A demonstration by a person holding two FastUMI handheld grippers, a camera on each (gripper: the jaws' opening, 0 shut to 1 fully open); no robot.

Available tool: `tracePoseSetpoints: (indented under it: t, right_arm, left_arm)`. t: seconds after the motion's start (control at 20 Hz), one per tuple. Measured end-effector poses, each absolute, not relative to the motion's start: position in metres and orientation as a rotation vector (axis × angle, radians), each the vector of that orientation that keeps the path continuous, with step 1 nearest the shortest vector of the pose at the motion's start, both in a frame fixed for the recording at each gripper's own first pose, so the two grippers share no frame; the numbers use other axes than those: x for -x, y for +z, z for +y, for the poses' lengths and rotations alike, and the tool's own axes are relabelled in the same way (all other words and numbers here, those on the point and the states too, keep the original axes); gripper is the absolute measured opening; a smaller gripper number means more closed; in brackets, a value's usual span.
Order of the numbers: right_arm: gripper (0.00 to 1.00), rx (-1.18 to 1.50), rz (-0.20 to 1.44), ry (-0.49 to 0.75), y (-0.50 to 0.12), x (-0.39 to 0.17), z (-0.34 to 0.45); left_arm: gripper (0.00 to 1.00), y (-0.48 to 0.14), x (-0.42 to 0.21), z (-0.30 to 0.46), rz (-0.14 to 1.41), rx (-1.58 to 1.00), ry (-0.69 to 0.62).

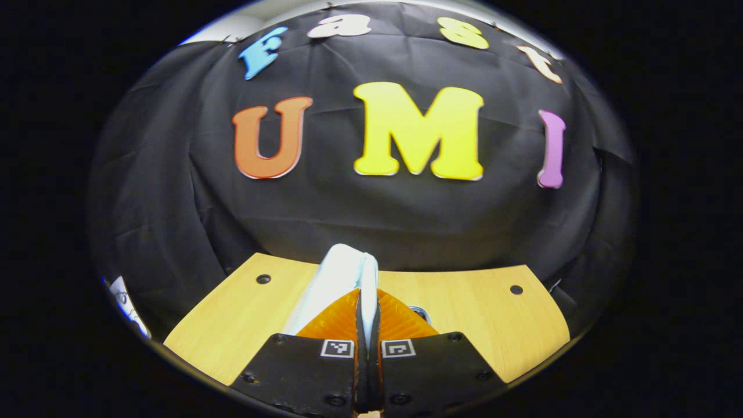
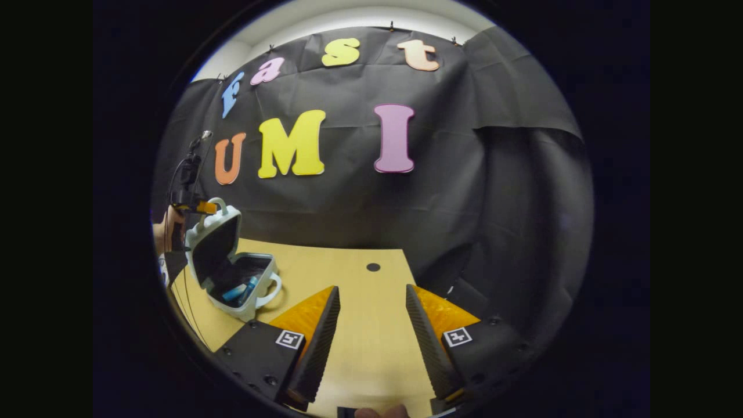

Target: First open the suitcase, pack the skin care products into it, and then close the suitcase.

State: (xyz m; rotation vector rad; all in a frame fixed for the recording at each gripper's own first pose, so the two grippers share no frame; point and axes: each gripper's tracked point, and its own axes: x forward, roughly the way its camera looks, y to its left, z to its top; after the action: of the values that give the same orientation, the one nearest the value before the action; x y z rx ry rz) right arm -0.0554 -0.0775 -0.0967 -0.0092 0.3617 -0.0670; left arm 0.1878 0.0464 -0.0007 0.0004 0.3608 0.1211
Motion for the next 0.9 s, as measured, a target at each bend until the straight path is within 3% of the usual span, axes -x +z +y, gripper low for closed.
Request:
tracePoseSetpoints:
  t: [0.35, 0.9]
  right_arm:
    - [0.69, 0.043, 0.405, -0.145, -0.102, 0.068, -0.116]
    - [0.69, 0.112, 0.469, -0.164, -0.115, 0.078, -0.125]
  left_arm:
    - [0.03, -0.062, -0.202, -0.032, 0.439, 0.05, 0.047]
    - [0.03, -0.155, -0.209, -0.085, 0.562, 0.013, -0.005]
